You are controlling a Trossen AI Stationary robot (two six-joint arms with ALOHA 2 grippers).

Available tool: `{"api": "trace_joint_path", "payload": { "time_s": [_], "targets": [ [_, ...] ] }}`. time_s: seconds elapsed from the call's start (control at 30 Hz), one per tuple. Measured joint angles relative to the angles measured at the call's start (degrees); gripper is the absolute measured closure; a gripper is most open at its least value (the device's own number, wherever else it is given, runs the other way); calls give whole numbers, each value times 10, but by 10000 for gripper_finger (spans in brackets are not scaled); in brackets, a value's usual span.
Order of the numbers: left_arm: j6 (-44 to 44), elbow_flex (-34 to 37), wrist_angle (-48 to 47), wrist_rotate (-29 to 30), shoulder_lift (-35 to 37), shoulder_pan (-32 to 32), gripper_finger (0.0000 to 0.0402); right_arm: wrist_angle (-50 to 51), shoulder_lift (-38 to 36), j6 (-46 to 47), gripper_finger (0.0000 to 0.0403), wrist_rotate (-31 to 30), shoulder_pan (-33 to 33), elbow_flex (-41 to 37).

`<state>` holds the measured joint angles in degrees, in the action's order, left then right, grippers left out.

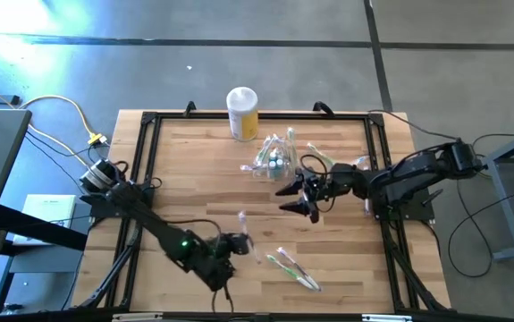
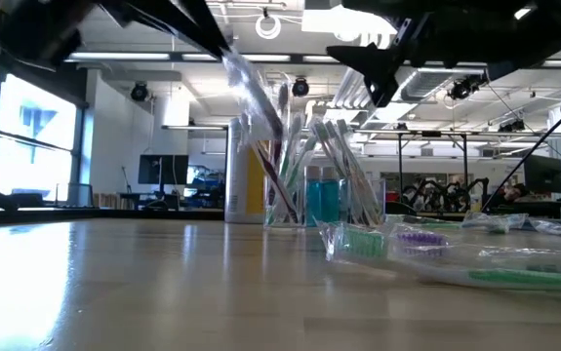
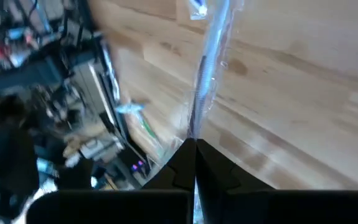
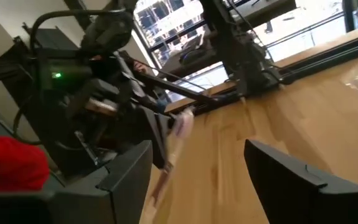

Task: Pick & Place toothbrushing station
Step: Put the bottom left purple toothbrush into the transparent organizer

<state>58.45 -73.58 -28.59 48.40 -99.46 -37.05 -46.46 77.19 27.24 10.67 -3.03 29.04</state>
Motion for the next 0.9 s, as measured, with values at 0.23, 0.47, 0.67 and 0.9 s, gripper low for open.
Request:
{"api": "trace_joint_path", "payload": {
  "time_s": [0.23,0.47,0.67,0.9],
  "targets": [
    [150,0,71,-40,-8,34,401,10,0,0,155,27,-9,0],
    [230,0,124,-2,-8,46,401,38,4,-44,155,30,-20,0],
    [286,-7,132,81,-8,45,402,33,28,-50,155,16,-26,22],
    [288,-30,138,10,-8,51,402,39,91,-75,155,-13,-26,71]
  ]
}}
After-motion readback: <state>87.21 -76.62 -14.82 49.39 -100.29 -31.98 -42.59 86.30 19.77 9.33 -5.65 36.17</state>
